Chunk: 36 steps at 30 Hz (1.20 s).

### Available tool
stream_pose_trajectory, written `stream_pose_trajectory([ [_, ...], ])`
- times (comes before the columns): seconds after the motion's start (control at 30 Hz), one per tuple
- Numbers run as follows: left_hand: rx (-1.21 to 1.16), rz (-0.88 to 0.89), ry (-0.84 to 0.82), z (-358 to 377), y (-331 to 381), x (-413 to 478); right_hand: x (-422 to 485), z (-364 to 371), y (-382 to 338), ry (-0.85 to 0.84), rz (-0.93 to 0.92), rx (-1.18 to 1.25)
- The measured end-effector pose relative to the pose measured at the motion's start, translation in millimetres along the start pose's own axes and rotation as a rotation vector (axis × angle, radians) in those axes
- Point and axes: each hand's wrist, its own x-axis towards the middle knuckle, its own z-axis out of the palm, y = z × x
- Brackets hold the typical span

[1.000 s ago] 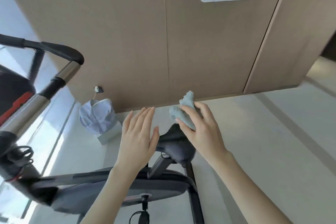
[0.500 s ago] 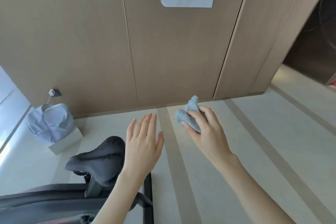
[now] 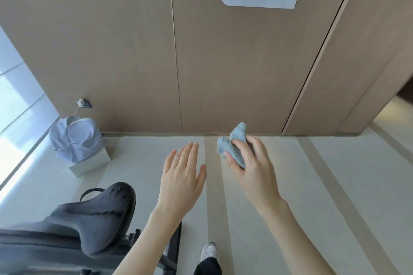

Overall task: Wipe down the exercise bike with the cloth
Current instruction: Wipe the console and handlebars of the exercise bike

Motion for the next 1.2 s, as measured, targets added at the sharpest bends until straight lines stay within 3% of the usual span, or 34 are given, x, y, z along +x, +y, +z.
stream_pose_trajectory([
  [0.23,-0.023,-0.094,0.080,50.9,-44.6,107.4,98.5,99.6,54.5,-0.055,-0.067,0.103],
  [0.57,0.059,-0.273,0.227,76.0,-146.4,254.5,255.9,263.5,61.5,-0.142,-0.184,0.327],
  [1.2,0.541,-0.964,0.353,86.3,-407.2,373.4,451.8,608.4,-106.1,-0.398,-0.701,0.969],
])
